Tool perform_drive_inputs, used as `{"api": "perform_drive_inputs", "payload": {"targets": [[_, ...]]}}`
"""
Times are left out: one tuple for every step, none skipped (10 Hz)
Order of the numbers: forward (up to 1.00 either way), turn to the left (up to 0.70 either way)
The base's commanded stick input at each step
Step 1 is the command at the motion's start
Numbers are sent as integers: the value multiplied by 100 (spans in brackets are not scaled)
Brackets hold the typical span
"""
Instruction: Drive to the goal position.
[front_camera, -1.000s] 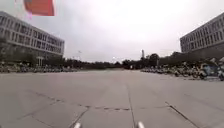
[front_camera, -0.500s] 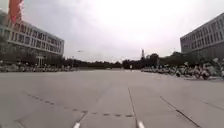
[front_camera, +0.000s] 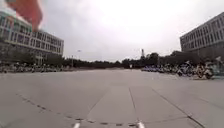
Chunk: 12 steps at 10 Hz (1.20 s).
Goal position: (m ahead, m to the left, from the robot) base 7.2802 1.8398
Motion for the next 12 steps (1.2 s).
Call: {"api": "perform_drive_inputs", "payload": {"targets": [[50, 0], [50, 0], [50, 0], [50, 0], [50, 0], [50, 0], [50, 0], [50, 0], [50, 0], [50, 0], [50, 0], [50, 0]]}}
